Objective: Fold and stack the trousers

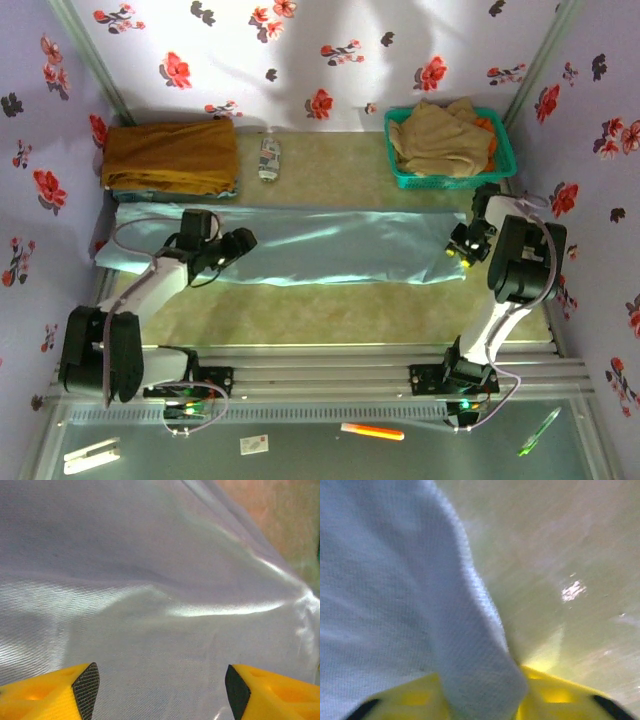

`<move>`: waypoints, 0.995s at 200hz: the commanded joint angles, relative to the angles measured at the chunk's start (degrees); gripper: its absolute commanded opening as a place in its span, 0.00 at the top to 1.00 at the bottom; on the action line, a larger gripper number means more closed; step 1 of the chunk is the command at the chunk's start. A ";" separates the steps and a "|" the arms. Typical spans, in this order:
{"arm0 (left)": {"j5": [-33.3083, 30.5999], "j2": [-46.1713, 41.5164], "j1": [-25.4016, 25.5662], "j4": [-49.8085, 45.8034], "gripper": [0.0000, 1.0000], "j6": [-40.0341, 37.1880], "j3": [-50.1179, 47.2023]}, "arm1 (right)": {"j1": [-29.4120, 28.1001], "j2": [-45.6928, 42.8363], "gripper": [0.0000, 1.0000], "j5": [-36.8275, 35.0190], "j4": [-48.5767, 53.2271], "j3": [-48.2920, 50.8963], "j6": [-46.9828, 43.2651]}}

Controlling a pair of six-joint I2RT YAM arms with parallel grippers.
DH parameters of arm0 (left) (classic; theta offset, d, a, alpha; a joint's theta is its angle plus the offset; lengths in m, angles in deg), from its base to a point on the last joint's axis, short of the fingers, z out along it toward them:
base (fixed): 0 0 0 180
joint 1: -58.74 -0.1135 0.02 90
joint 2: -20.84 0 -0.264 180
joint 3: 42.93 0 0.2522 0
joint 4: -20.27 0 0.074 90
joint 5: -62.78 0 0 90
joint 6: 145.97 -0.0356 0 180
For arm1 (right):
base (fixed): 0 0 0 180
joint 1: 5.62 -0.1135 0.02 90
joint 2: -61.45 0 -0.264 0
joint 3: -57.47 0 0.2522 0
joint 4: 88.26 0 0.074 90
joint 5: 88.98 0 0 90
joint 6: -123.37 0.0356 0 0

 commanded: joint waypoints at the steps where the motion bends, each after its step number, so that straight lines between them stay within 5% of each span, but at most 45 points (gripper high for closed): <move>1: 1.45 -2.63 -1.15 -2.70 0.30 -0.73 -0.11 | -0.47 0.74 0.84 2.84 -1.31 -0.13 0.57; 18: 1.39 -3.75 -1.29 -3.43 0.30 -0.81 0.26 | -0.21 -1.56 1.00 2.73 -1.77 -0.05 1.38; 85: 2.03 -6.10 -1.29 -4.16 0.30 0.36 -0.23 | 0.55 -16.81 1.00 1.83 -0.04 0.24 4.37; 143: 2.96 -7.70 -0.15 -5.03 0.30 1.57 -0.74 | 9.95 -23.64 1.00 1.11 1.76 -2.47 5.46; 168: 2.86 -8.49 -0.01 -6.03 0.30 1.33 -0.58 | 6.94 -21.85 1.00 1.40 4.42 -8.20 4.12; 199: 0.94 -8.42 0.03 -7.02 0.30 0.29 -0.77 | -5.16 -20.89 1.00 1.78 5.73 -11.68 4.42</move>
